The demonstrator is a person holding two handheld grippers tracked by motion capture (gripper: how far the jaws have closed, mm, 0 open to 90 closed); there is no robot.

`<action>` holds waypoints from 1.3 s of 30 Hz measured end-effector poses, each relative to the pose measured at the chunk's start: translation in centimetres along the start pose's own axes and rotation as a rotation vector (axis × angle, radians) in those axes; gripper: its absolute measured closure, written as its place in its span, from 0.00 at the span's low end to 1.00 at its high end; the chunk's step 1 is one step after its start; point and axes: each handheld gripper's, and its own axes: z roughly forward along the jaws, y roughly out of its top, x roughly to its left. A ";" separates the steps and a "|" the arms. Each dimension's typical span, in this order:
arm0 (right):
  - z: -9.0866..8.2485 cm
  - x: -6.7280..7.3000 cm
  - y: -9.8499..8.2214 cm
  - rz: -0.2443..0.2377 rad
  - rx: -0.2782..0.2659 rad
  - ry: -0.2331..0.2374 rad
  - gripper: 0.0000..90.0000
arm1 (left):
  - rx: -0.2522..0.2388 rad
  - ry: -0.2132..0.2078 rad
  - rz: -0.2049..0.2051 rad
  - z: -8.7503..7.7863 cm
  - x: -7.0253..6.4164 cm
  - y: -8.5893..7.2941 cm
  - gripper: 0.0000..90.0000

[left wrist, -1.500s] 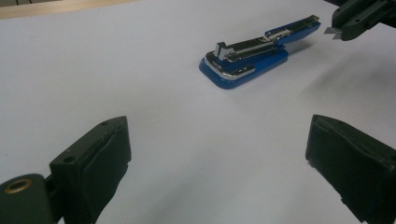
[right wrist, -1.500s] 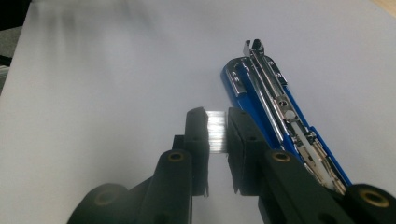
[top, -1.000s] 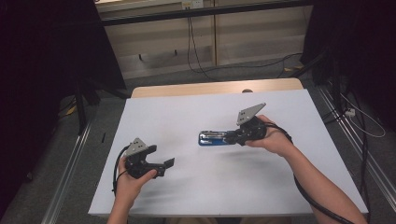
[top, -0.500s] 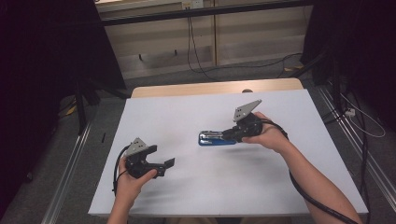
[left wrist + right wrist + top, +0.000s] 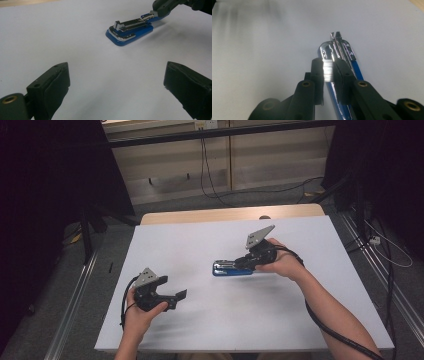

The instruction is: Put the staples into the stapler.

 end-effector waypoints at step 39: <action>0.7 -2.1 1.4 -0.009 -0.007 -0.005 0.88 | 0.017 0.002 0.005 0.0 -0.1 -0.3 0.08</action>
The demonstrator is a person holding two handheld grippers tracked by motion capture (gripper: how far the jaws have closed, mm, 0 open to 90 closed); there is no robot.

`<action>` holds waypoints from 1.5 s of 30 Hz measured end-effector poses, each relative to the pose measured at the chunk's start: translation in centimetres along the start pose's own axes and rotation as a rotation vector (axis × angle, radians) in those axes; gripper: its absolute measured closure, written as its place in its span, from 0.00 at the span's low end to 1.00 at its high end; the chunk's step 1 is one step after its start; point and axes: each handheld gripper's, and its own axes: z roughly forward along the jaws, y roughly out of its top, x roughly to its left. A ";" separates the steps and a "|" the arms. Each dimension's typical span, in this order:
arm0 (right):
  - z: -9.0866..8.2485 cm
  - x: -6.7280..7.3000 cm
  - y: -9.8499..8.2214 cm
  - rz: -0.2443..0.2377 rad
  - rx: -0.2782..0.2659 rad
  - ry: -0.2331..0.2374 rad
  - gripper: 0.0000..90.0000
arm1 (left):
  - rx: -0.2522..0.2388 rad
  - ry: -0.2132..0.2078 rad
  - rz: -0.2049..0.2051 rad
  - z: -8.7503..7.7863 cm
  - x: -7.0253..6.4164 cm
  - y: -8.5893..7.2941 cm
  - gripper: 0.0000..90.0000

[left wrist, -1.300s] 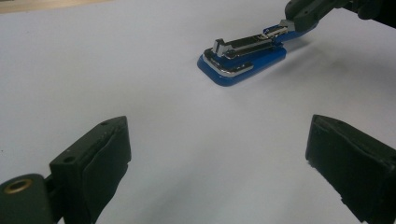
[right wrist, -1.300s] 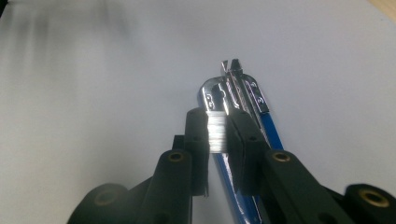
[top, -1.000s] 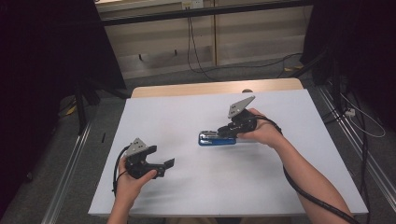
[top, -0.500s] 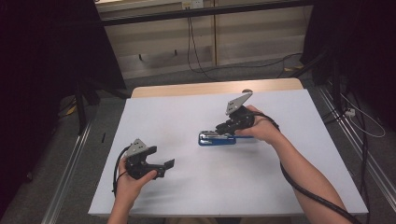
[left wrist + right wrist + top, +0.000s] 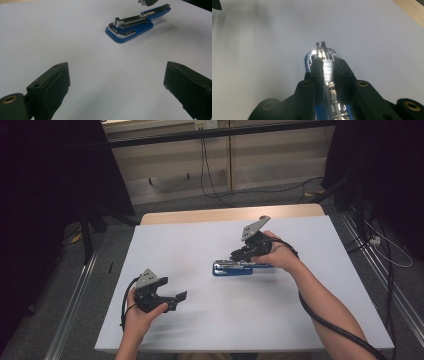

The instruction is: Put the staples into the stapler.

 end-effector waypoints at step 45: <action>1.6 -1.4 1.3 -0.028 0.003 0.028 0.88 | -0.003 0.001 -0.008 -0.3 0.1 -0.3 0.08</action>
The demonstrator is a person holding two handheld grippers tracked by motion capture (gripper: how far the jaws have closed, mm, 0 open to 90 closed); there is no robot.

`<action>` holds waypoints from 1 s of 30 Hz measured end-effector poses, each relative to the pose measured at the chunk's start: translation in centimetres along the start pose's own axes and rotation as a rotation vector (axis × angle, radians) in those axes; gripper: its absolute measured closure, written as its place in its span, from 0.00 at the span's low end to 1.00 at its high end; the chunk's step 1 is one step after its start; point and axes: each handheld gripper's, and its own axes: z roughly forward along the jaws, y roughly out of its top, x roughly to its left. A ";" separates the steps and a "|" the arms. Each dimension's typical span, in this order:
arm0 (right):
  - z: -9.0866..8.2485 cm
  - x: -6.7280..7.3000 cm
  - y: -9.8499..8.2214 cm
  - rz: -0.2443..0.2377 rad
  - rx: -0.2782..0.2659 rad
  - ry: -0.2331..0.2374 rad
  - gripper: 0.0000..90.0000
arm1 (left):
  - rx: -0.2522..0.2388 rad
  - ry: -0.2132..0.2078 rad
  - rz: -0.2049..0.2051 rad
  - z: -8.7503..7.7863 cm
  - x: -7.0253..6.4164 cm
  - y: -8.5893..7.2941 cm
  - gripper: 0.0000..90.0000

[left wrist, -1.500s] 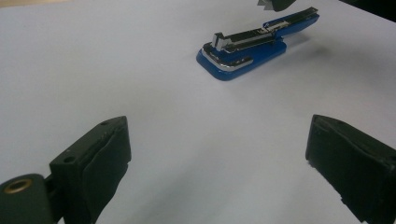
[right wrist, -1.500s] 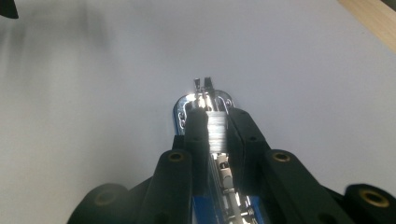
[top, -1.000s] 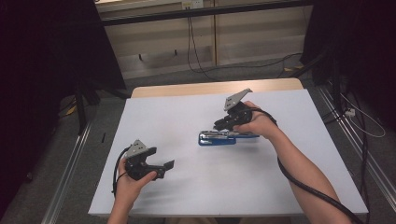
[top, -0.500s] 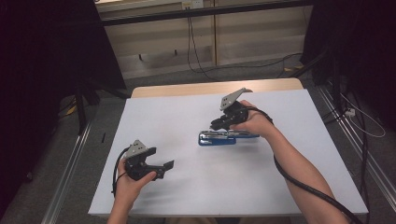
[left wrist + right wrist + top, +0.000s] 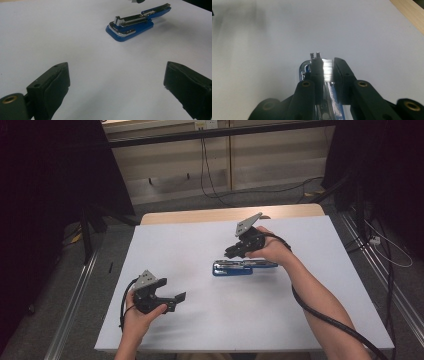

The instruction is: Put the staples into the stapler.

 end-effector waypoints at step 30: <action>2.3 0.0 0.0 -0.032 0.023 0.053 0.88 | -0.001 0.002 -0.006 -0.2 0.2 -0.2 0.08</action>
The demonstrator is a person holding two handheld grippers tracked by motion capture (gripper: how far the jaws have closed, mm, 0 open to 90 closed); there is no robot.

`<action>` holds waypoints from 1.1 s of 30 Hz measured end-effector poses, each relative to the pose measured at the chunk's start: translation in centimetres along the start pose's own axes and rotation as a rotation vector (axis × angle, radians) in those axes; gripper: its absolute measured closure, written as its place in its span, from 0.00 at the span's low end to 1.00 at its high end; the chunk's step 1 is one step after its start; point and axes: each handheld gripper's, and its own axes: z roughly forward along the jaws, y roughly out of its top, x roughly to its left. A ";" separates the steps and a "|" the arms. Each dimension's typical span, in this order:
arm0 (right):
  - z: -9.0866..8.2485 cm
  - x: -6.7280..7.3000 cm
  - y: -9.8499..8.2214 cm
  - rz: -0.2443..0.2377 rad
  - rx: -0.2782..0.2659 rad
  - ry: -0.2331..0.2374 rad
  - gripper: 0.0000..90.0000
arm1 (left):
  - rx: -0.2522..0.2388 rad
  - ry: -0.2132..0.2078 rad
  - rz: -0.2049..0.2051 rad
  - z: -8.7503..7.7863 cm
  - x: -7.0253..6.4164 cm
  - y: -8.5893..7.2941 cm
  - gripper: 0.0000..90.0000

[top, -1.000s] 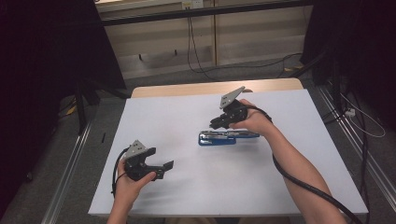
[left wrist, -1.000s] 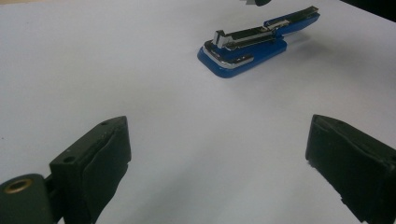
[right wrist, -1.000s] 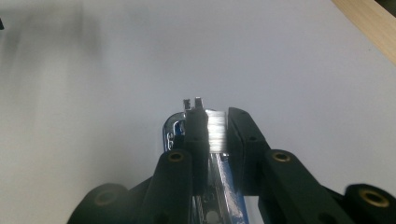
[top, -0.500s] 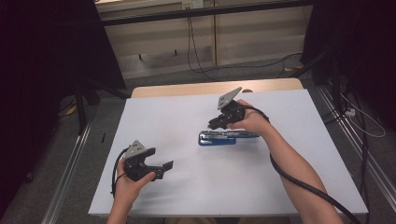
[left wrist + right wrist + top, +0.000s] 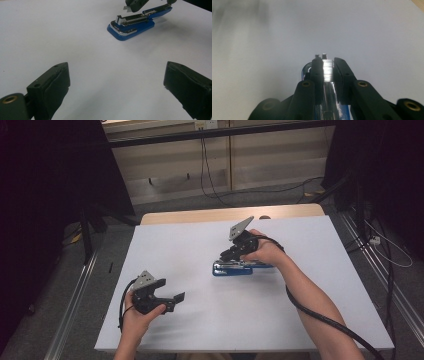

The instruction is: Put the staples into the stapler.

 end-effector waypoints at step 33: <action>1.0 -0.1 -0.2 -0.037 0.015 0.025 0.88 | 0.003 -0.005 -0.009 0.0 0.1 -0.1 0.08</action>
